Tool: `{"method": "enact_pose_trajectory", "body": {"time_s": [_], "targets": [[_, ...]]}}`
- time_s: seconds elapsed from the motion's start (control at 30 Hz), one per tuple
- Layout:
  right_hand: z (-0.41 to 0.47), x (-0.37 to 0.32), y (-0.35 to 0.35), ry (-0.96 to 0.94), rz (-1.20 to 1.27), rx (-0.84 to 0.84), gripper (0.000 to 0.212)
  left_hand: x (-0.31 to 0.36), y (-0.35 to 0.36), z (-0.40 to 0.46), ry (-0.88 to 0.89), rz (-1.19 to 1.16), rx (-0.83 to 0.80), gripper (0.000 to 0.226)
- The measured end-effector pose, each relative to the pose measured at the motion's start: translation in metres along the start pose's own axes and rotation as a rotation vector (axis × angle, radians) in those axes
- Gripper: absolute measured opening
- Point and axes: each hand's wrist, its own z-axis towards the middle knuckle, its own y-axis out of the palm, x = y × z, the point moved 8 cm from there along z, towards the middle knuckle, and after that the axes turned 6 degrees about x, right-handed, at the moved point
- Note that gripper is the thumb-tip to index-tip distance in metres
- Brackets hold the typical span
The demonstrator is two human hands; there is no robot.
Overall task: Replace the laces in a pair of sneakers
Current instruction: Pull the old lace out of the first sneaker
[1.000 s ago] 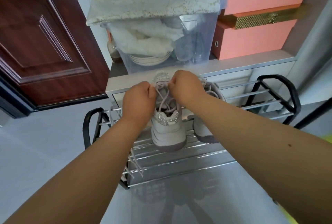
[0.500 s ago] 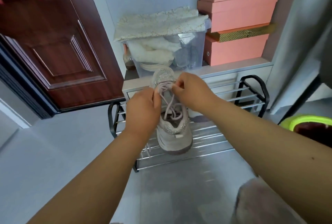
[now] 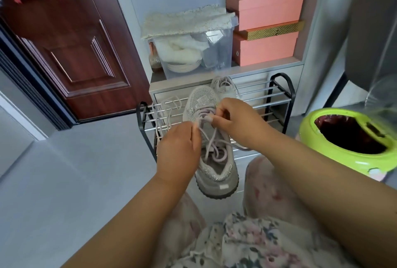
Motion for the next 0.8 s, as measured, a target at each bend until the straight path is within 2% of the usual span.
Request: {"method": "enact_pose_trajectory", "body": {"time_s": [0.2,0.37,0.53,0.8], "targets": [[-0.040,0.001,0.003,0.026,0.026,-0.005,0.026,0.013,-0.013,-0.033,0.087,0.043,0.011,0.038],[-0.059,0.016,0.015,0.037,0.010,-0.051,0.028,0.012,-0.002,-0.063,0.043,0.015,-0.115,0.037],[-0.073,0.021,0.018,0.006,-0.021,-0.087,0.028,0.016,-0.005,-0.075,0.035,-0.016,-0.169,0.036],[-0.076,0.031,0.019,0.134,0.151,-0.125,0.028,0.002,0.003,-0.075,-0.173,-0.176,-0.326,0.034]]}}
